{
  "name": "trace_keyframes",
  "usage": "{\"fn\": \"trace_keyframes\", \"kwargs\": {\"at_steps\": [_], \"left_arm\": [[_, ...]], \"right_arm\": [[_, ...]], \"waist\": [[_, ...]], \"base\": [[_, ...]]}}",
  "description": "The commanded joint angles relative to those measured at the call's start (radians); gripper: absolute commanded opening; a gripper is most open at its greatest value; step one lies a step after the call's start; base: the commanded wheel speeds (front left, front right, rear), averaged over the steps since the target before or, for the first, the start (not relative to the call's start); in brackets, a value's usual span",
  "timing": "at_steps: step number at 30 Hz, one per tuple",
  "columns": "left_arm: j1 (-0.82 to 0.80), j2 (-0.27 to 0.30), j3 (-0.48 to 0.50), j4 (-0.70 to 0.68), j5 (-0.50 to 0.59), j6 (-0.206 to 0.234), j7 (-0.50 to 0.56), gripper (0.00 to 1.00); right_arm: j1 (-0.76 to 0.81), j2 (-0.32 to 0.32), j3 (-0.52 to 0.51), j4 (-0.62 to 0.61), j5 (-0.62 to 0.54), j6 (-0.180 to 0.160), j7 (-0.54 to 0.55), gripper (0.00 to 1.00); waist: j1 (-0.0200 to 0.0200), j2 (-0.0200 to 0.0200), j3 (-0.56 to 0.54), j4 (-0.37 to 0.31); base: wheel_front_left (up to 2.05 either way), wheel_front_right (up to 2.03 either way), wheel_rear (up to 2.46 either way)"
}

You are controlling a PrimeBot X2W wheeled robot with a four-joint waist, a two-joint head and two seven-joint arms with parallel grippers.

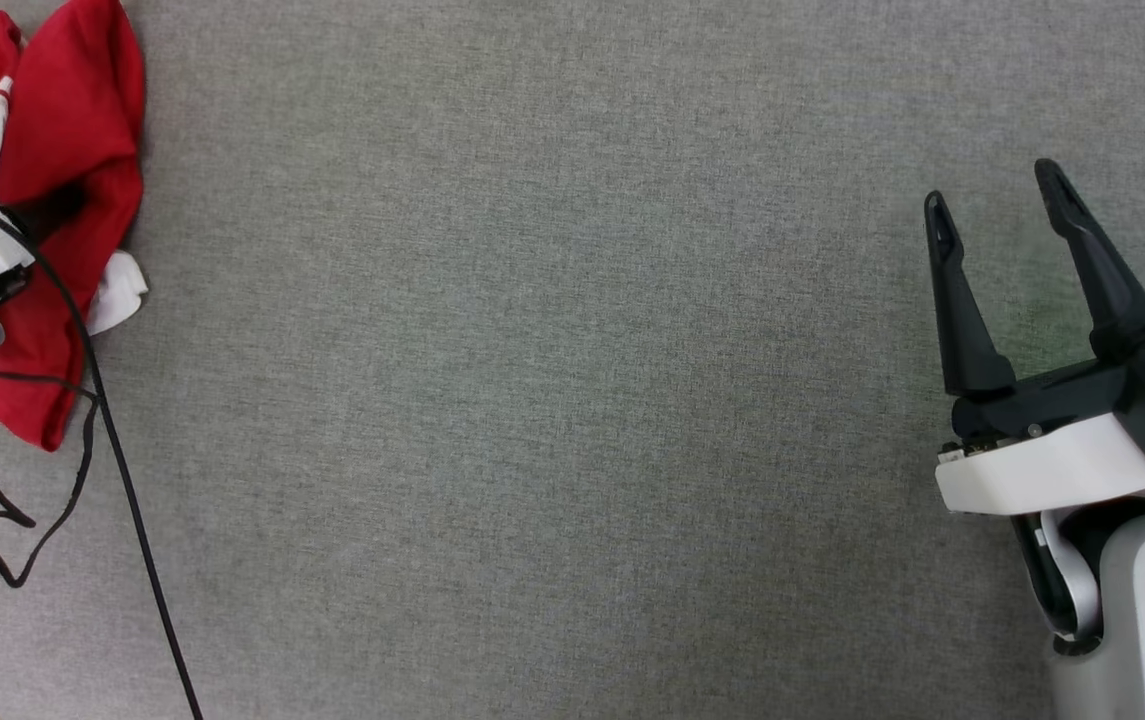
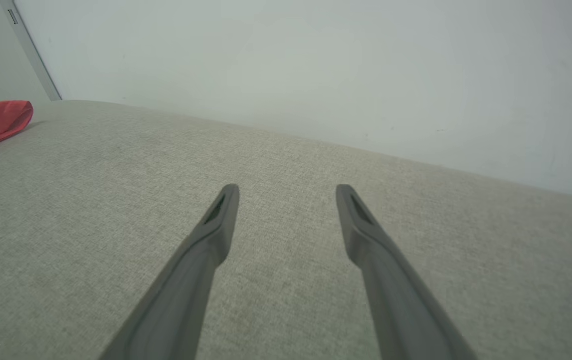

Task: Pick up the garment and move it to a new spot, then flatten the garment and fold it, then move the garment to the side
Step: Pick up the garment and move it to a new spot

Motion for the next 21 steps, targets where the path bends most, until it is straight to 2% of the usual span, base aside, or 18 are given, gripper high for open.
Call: {"fn": "trace_keyframes", "kwargs": {"at_steps": [1,2,3,4,10,11,21], "left_arm": [[0.072,-0.05,-0.012,0.048,-0.011,0.003,0.026,0.82],[0.08,-0.054,-0.013,0.055,-0.012,0.003,0.023,0.44],[0.083,-0.051,-0.014,0.059,-0.007,-0.001,0.011,0.15],[0.085,-0.052,-0.016,0.063,-0.005,-0.002,0.001,0.0],[0.047,-0.036,-0.017,0.035,0.023,-0.029,-0.162,0.0],[0.022,-0.015,-0.024,0.024,0.054,-0.047,-0.278,0.0],[0.003,0.002,-0.091,-0.008,0.175,-0.084,-0.667,0.0]], "right_arm": [[-0.016,-0.004,-0.002,-0.004,0.005,0.0,-0.001,1.0],[-0.016,-0.004,-0.002,-0.006,0.005,0.0,0.001,1.0],[-0.016,-0.004,-0.004,-0.008,0.005,0.0,0.002,1.0],[-0.014,-0.005,-0.006,-0.009,0.005,0.0,0.003,1.0],[0.012,-0.001,-0.02,-0.004,0.005,0.0,0.004,1.0],[0.024,0.005,-0.022,0.005,0.006,0.0,-0.002,1.0],[0.094,0.029,-0.049,0.045,0.025,0.0,-0.024,1.0]], "waist": [[0.0,-0.0001,0.001,-0.001],[0.0,-0.0001,0.0,-0.002],[0.0,-0.0001,0.0,-0.002],[0.0,-0.0001,-0.004,-0.001],[0.0,-0.0001,-0.048,0.012],[0.0,-0.0001,-0.088,0.018],[0.0,-0.0001,-0.27,0.03]], "base": [[0.0,0.0,0.0],[0.0,0.0,0.0],[0.0,0.0,0.0],[0.0,0.0,0.0],[0.0,0.0,0.0],[0.0,0.0,0.0],[0.0,0.0,0.0]]}}
